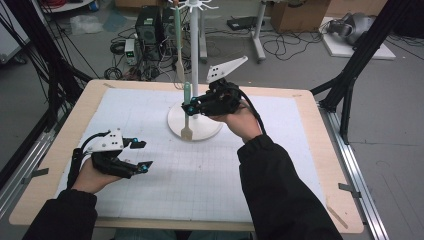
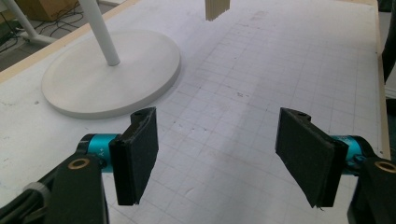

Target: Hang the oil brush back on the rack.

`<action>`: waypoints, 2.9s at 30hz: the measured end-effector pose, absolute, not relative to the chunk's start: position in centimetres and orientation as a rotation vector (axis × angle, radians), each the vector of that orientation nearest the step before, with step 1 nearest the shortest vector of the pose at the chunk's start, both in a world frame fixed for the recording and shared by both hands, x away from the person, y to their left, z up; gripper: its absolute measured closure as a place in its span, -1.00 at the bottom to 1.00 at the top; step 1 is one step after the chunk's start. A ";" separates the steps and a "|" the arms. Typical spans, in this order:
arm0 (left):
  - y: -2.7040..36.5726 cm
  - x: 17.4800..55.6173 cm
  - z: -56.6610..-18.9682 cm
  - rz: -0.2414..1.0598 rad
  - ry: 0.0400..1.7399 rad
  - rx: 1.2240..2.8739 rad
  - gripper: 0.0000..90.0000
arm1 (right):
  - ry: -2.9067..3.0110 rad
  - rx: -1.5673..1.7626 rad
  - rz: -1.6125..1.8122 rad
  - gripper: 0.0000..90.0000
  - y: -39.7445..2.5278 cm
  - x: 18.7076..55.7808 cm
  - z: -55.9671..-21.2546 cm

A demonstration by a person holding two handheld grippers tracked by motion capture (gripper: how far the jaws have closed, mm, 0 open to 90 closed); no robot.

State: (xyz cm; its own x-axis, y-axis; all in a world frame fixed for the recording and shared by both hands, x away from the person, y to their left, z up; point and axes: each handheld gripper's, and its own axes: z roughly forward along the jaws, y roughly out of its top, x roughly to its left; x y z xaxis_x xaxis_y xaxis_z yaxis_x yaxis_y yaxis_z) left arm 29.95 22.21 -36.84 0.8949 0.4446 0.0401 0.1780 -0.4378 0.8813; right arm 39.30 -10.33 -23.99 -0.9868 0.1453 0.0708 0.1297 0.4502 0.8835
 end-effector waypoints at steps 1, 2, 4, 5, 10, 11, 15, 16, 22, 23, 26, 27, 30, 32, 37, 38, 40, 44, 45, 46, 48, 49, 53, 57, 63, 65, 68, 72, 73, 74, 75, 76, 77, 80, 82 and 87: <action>22.2 30.0 -36.8 0.325 0.450 2.028 -0.33 | 2.663 0.252 1.622 0.86 -10.4 39.3 -23.8; 22.2 30.0 -36.9 0.329 0.453 2.031 -0.33 | 2.656 0.248 1.627 0.86 -10.4 39.4 -23.7; 22.1 30.0 -37.0 0.327 0.453 2.034 -0.34 | 2.656 0.247 1.623 0.86 -10.5 39.6 -23.6; 22.1 30.0 -37.0 0.330 0.457 2.036 -0.34 | 2.655 0.254 1.621 0.86 -10.6 39.6 -23.5; 22.0 30.0 -37.1 0.333 0.471 2.045 -0.37 | 2.651 0.264 1.626 0.86 -11.0 40.1 -23.4; 22.0 30.0 -37.1 0.335 0.472 2.046 -0.38 | 2.650 0.268 1.621 0.86 -11.0 40.1 -23.3; 22.0 30.1 -37.2 0.334 0.477 2.047 -0.41 | 2.637 0.264 1.624 0.86 -11.2 40.1 -22.8; 22.0 30.2 -37.2 0.336 0.481 2.045 -0.42 | 2.637 0.256 1.619 0.86 -11.2 40.1 -22.6; 22.2 30.2 -37.3 0.338 0.489 2.045 -0.43 | 2.625 0.256 1.615 0.86 -11.2 40.2 -22.0; 22.2 30.2 -37.3 0.338 0.490 2.046 -0.44 | 2.621 0.262 1.617 0.86 -11.2 40.3 -22.0; 22.3 30.2 -37.3 0.341 0.491 2.045 -0.43 | 2.620 0.278 1.607 0.86 -11.2 40.4 -22.0; 22.3 30.2 -37.3 0.340 0.491 2.041 -0.43 | 2.621 0.279 1.602 0.86 -11.1 40.5 -22.0; 22.4 30.2 -37.2 0.343 0.483 2.043 -0.44 | 2.619 0.285 1.592 0.86 -11.0 40.6 -21.6; 22.5 30.2 -37.2 0.346 0.484 2.043 -0.44 | 2.617 0.285 1.582 0.86 -10.9 40.8 -21.2; 22.7 30.1 -37.2 0.344 0.492 2.034 -0.44 | 2.603 0.295 1.580 0.86 -10.7 41.4 -20.1; 22.6 30.1 -37.2 0.347 0.497 2.029 -0.44 | 2.603 0.300 1.576 0.86 -10.7 41.6 -20.0; 22.7 30.1 -37.2 0.350 0.498 2.033 -0.44 | 2.596 0.311 1.571 0.86 -10.6 41.9 -19.8; 22.9 30.1 -37.1 0.352 0.498 2.030 -0.44 | 2.585 0.324 1.565 0.86 -10.5 42.6 -19.3; 22.9 30.1 -37.1 0.350 0.501 2.027 -0.44 | 2.586 0.334 1.563 0.86 -10.4 42.7 -19.2; 22.9 30.1 -37.1 0.354 0.501 2.024 -0.44 | 2.584 0.334 1.566 0.86 -10.4 42.9 -19.1; 23.0 30.1 -37.1 0.352 0.503 2.025 -0.44 | 2.581 0.342 1.564 0.86 -10.4 43.1 -18.9; 23.0 30.1 -37.1 0.356 0.506 2.029 -0.44 | 2.579 0.350 1.566 0.86 -10.4 43.2 -18.8; 23.2 30.1 -37.2 0.360 0.511 2.029 -0.44 | 2.574 0.355 1.571 0.86 -10.4 43.7 -18.4; 23.3 30.1 -37.2 0.358 0.512 2.025 -0.44 | 2.571 0.358 1.560 0.86 -10.3 44.0 -17.6; 23.4 30.0 -37.2 0.356 0.518 2.022 -0.43 | 2.552 0.358 1.552 0.86 -10.2 44.6 -16.2; 23.5 30.0 -37.2 0.359 0.520 2.019 -0.44 | 2.554 0.358 1.552 0.86 -10.2 44.7 -15.9; 23.6 30.0 -37.1 0.362 0.518 2.018 -0.43 | 2.547 0.362 1.552 0.86 -10.2 44.9 -15.4; 23.8 30.0 -37.1 0.367 0.527 2.007 -0.43 | 2.548 0.379 1.531 0.86 -10.2 45.3 -15.0; 23.8 30.0 -37.1 0.368 0.529 2.004 -0.43 | 2.544 0.377 1.529 0.86 -10.2 45.4 -14.9; 23.9 30.0 -37.1 0.371 0.529 2.001 -0.43 | 2.542 0.379 1.531 0.86 -10.2 45.5 -14.8; 23.9 29.9 -37.0 0.372 0.532 2.000 -0.43 | 2.541 0.377 1.530 0.86 -10.2 45.6 -14.7; 24.0 30.0 -37.0 0.373 0.532 2.000 -0.43 | 2.540 0.381 1.531 0.86 -10.1 45.7 -14.6; 24.0 30.0 -37.0 0.374 0.531 2.000 -0.43 | 2.539 0.382 1.528 0.86 -10.1 45.9 -14.5; 24.0 30.0 -37.1 0.372 0.533 2.000 -0.43 | 2.538 0.399 1.525 0.86 -10.0 46.3 -14.2; 24.0 29.9 -37.1 0.368 0.531 2.003 -0.43 | 2.538 0.410 1.526 0.86 -9.9 46.5 -14.0; 24.0 29.9 -37.2 0.364 0.527 2.003 -0.43 | 2.529 0.431 1.551 0.86 -9.8 47.1 -13.9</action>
